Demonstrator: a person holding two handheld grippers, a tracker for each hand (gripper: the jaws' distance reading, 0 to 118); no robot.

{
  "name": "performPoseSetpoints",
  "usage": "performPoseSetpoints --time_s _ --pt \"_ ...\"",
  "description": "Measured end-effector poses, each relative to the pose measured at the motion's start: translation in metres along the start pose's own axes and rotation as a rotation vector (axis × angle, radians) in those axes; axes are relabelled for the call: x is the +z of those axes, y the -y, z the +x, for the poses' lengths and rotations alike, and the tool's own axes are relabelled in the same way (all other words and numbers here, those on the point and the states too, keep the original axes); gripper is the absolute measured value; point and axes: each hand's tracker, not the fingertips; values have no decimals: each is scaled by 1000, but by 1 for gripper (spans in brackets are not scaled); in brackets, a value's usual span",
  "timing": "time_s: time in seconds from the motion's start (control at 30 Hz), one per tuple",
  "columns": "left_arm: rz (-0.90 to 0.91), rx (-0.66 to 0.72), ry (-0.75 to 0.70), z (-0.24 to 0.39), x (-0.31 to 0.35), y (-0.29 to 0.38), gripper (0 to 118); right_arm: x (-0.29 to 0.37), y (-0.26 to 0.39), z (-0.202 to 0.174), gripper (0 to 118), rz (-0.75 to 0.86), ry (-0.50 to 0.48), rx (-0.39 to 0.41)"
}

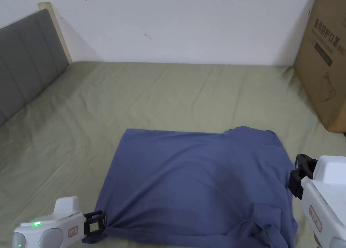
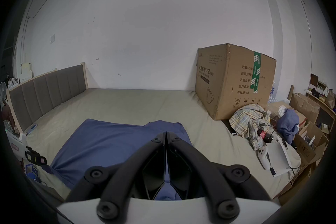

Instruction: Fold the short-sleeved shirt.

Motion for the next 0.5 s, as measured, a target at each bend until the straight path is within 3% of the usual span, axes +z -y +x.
performPoseSetpoints --time_s 0.1,0.13,0.17,0.2,0.27,0.3,0.33,0.5 --pt "-52 10 -35 -1 -17 8 92 0 5 2 0 -23 6 -13" --pt "-51 4 -36 -4 -25 11 86 1 7 4 0 -28 9 -16" --pt "-57 1 -39 -5 -29 13 76 -1 10 11 0 -58 137 5" --pt "-64 2 -32 -5 -33 15 60 0 12 11 0 -63 132 0" --pt "-99 -29 -3 -1 -35 19 37 0 16 14 0 -77 141 -6" --pt "-117 -46 18 2 -36 21 21 0 17 12 0 -51 56 5" --pt "-109 -46 22 6 -36 22 10 -3 24 17 0 -70 73 -1" --pt "-58 -60 16 14 -31 23 5 -12 59 31 3 -195 100 -3"
